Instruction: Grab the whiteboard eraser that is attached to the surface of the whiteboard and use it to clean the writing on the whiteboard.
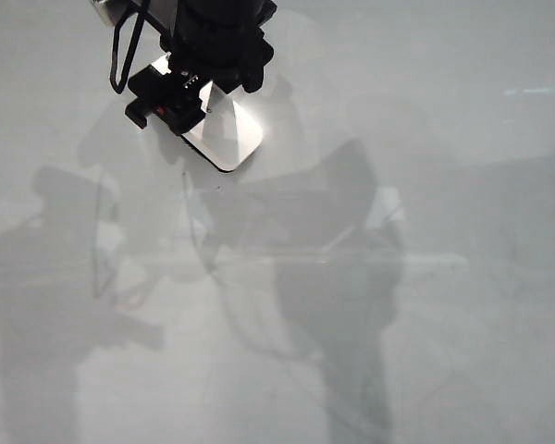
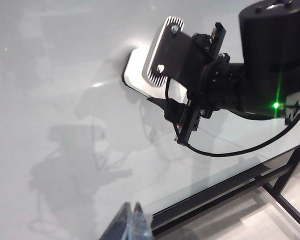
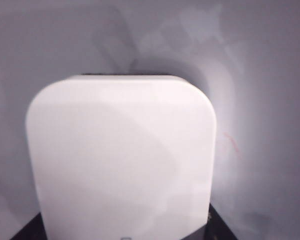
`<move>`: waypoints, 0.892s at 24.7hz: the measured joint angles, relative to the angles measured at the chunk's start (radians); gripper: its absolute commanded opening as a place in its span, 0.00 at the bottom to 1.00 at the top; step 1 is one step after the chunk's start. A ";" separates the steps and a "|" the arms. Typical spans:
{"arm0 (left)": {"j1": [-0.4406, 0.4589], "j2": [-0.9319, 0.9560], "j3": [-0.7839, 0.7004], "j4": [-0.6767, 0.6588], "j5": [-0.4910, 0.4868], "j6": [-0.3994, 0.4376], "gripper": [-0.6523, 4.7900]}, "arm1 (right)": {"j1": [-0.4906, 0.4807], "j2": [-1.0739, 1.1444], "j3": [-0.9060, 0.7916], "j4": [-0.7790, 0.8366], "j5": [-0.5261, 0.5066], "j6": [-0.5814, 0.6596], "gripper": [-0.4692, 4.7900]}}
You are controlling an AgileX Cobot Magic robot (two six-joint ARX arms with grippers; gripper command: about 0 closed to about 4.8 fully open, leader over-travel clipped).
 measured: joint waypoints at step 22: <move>0.000 0.000 0.000 0.000 -0.024 0.000 0.11 | -0.185 -0.916 -0.415 -0.136 0.163 0.174 0.45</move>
